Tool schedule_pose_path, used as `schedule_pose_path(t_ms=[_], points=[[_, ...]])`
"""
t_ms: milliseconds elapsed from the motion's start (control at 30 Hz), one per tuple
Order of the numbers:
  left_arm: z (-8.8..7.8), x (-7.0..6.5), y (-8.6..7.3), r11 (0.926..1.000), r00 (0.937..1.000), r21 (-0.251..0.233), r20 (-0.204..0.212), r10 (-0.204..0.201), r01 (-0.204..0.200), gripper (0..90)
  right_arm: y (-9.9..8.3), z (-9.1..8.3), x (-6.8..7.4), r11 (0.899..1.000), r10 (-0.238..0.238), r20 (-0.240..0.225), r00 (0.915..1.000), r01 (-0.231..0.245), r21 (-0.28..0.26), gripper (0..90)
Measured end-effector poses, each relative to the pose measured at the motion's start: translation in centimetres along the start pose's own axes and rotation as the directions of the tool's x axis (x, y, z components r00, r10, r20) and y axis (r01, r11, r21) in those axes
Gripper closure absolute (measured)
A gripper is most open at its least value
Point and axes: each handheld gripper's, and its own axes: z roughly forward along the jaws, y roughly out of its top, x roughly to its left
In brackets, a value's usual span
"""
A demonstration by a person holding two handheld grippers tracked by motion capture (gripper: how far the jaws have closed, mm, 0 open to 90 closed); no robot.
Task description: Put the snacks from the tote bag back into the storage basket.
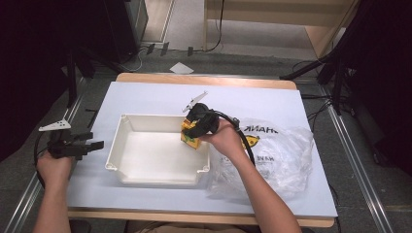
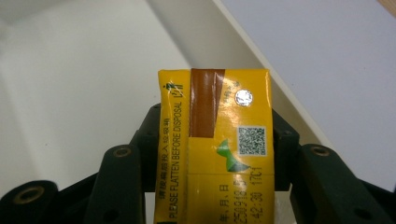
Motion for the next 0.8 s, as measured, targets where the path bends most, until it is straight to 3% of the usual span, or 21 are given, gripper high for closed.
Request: schedule_pose_path(t_ms=[267, 800], points=[[-0.1, -0.1, -0.1, 1.0000, 1.0000, 0.004, -0.001, 0.001, -0.001, 16.2, -0.3, 0.7, -0.7, 0.999, 0.031, 0.025, 0.9992, -0.031, 0.016, 54.1], [-0.2, -0.1, -0.2, 1.0000, 1.0000, 0.003, -0.004, 0.000, 0.000, 16.3, -0.5, 1.0, -1.5, 0.996, 0.084, -0.001, 0.9965, -0.084, 0.012, 52.6]])
